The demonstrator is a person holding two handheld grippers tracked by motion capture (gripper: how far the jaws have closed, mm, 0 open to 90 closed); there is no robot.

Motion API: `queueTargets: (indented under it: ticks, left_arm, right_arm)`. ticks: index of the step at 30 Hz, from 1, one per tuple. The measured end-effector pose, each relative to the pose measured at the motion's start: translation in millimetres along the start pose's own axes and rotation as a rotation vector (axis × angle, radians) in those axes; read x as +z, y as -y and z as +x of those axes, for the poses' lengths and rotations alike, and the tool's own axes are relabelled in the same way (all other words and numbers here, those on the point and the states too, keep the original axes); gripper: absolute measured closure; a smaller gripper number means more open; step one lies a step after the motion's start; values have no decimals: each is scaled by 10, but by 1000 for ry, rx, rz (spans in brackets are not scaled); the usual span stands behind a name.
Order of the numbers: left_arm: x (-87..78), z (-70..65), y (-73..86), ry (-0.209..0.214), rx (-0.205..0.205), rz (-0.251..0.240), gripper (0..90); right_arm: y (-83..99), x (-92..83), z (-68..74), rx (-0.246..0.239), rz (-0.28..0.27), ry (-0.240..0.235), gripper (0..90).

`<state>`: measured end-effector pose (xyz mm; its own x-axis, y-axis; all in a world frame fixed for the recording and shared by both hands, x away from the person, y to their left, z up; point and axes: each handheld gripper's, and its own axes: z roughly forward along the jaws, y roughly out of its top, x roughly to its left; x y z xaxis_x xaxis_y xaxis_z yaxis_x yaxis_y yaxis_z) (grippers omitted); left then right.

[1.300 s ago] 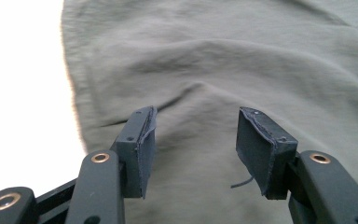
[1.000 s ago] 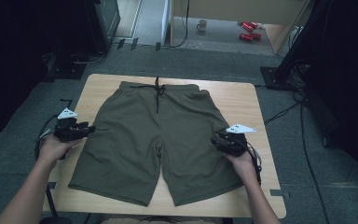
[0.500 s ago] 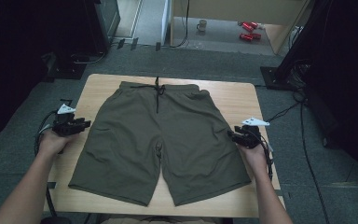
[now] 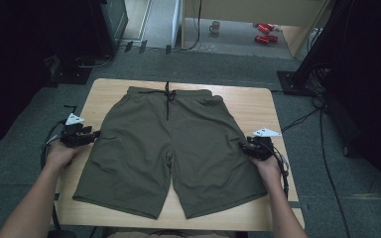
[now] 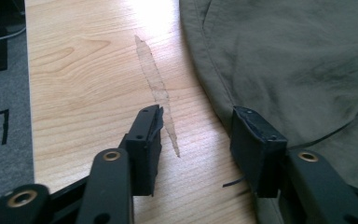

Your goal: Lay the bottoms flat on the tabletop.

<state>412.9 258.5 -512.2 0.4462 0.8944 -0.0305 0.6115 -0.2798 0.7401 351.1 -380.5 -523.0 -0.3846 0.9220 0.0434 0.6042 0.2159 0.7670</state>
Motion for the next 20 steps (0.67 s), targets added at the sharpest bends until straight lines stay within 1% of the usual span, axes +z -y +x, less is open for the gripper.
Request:
queueTargets:
  ticks: [3,5,7,9,12,20]
  left_arm:
    - [-2,-27,29,1,3,-19,496]
    - [-1,-36,44,-2,7,-29,488]
    - [-1,-42,44,-6,6,-28,485]
    - [-1,-50,43,-11,12,-24,483]
    - [-1,-55,44,-14,9,-26,479]
    - [1,-58,43,-24,5,-21,439]
  right_arm:
    - [42,-46,61,1,1,6,526]
    - [59,-63,71,1,1,7,500]
    - [59,-64,65,13,5,16,469]
    - [59,-64,64,14,5,18,468]
    - [58,-62,64,15,5,21,455]
    - [55,-53,56,31,13,43,351]
